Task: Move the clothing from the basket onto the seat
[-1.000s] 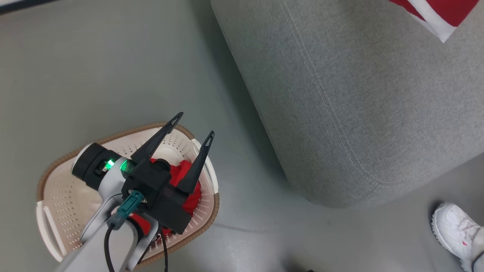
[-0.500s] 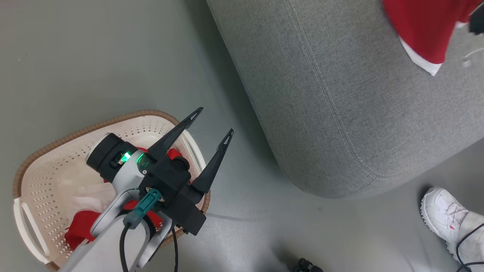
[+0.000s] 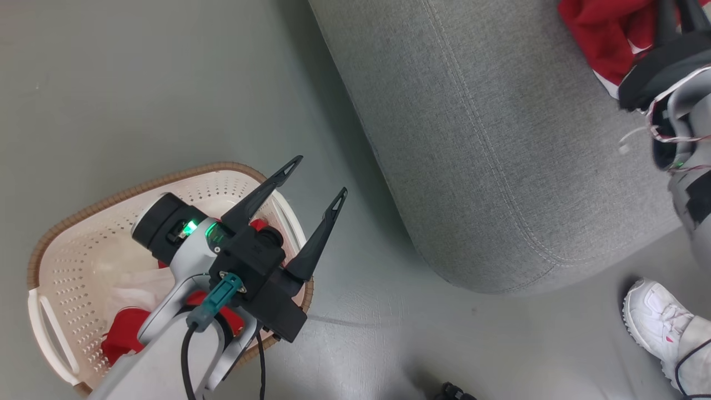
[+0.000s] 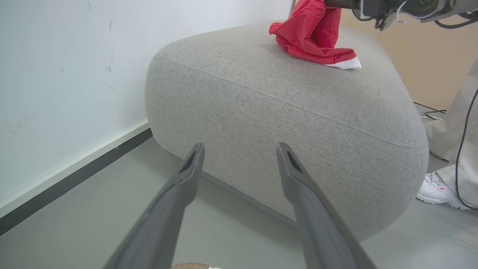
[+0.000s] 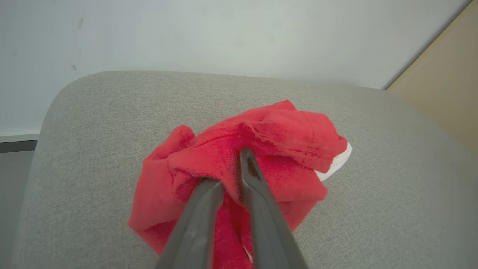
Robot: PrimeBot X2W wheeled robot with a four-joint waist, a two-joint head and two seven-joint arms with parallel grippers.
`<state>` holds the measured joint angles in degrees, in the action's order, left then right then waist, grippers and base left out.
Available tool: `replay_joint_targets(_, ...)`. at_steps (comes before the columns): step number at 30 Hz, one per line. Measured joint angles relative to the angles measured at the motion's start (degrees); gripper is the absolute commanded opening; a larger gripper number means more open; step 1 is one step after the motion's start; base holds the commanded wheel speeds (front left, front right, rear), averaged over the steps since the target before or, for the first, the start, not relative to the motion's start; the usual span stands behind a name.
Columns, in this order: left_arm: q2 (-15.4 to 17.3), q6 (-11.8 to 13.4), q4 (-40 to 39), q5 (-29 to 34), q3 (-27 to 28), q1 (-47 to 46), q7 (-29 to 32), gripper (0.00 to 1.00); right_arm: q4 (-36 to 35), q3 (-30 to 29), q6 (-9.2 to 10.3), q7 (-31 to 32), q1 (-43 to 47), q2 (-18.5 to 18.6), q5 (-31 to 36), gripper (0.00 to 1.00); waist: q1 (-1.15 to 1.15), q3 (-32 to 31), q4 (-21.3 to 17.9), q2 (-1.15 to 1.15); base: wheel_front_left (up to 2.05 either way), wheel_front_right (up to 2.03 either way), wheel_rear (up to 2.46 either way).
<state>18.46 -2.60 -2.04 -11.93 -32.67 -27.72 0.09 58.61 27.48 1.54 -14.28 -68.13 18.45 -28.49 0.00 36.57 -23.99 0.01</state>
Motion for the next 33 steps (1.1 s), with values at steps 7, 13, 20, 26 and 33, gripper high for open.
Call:
replay_joint_targets(7,-0.2,0.1,1.4,-0.1,0.4,0.0,-1.1,1.00,1.4,0.9,-2.11,0.0,2.2,-1.9,0.3,1.00,0.00,-1.6,0.1,0.00,0.00,0.00,0.00)
replay_joint_targets(13,-0.9,0.8,3.0,-1.0,1.1,0.9,-2.8,1.00,-0.6,1.0,-3.02,0.0,6.3,-2.9,0.7,1.00,0.00,-3.9,-0.1,0.00,0.00,0.00,0.00)
replay_joint_targets(20,-3.0,1.5,6.2,-2.3,1.7,1.5,-5.4,1.00,-4.0,1.5,-3.33,0.0,10.2,-2.5,3.0,1.00,0.00,-7.9,-0.2,-0.01,0.00,0.00,0.00)
replay_joint_targets(26,-5.0,2.2,9.6,-3.3,2.6,2.5,-7.7,1.00,-8.1,0.5,-2.94,-0.2,13.3,-1.7,3.4,1.00,-0.01,-12.3,0.4,-0.02,0.00,0.00,0.00)
replay_joint_targets(33,-6.4,4.1,13.7,-5.7,4.9,4.0,-10.9,1.00,-13.7,-0.8,-1.43,-0.3,19.7,-1.1,3.9,1.00,-0.01,-17.7,2.2,-0.02,0.00,0.00,0.00)
